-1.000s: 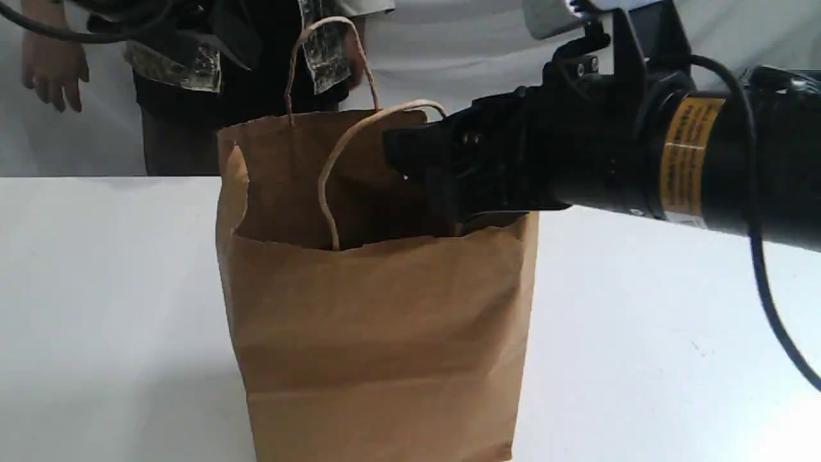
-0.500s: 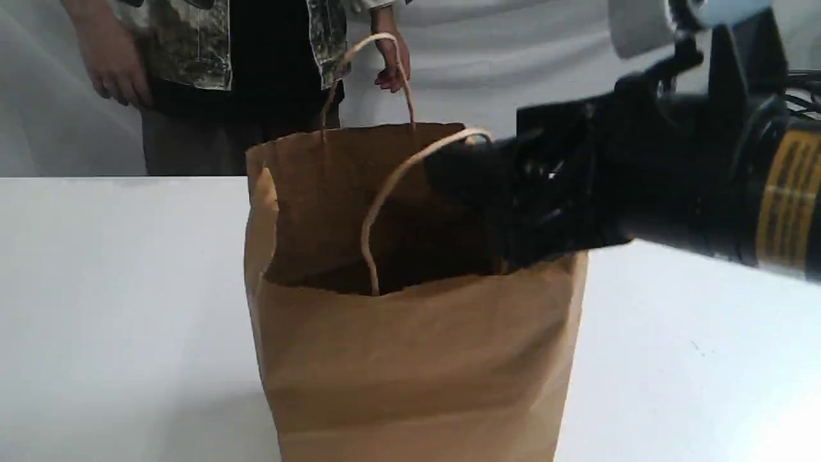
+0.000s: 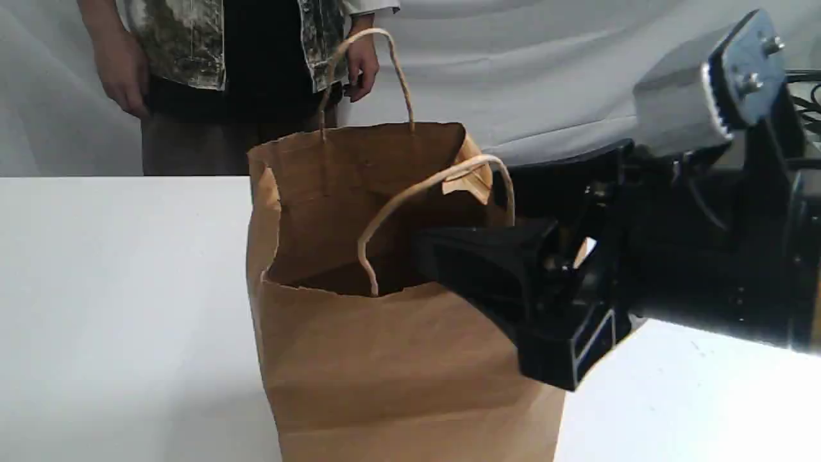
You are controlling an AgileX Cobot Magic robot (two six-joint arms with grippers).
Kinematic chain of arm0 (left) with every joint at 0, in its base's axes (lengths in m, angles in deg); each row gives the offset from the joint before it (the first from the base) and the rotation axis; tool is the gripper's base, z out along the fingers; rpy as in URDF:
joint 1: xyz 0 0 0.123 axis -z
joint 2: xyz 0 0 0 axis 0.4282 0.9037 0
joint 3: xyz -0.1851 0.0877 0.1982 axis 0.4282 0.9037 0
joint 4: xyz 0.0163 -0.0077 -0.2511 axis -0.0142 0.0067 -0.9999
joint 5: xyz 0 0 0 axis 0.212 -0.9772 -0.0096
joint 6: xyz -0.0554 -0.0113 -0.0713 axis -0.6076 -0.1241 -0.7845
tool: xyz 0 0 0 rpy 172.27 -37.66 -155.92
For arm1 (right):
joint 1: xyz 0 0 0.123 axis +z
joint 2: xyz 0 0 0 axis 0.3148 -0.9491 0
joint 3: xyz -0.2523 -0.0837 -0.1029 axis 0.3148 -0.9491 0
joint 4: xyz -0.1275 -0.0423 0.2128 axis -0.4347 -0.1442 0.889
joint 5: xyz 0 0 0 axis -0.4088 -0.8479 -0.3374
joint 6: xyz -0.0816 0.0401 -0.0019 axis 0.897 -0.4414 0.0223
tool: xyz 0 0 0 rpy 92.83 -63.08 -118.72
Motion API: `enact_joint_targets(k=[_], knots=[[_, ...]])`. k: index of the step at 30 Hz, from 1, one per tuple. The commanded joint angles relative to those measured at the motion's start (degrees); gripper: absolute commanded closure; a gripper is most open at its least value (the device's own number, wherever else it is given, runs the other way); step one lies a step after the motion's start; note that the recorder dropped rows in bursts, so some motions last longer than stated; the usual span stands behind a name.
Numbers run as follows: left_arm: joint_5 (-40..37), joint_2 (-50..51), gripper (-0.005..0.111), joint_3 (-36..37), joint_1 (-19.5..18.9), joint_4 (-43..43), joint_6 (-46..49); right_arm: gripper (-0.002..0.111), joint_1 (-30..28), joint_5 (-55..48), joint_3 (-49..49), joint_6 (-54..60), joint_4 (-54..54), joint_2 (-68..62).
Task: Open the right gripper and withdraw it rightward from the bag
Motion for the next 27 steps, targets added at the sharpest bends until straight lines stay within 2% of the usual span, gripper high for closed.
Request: enact_joint_targets(k=[1,8,19,27], knots=[[0.7,-0.9,0.050,0.2,0.4,0.3,-0.4,0.038,0.1,0.0,-0.4,-2.0,-4.7,2.3],[0.7,-1.0,0.050,0.2,0.4,0.3,-0.4,0.038,0.1,-0.1,-0.4,-12.3,-16.1,4.3],[0.7,-1.1,0.050,0.2,0.4,0.3,-0.3,0.038,0.1,1.6,-0.8,-15.7,-16.2,11.1],[0.7,-1.1,0.050,0.2,0.4,0.3,-0.3,0.038,0.1,0.9,-8.7,-15.7,-16.2,18.6]])
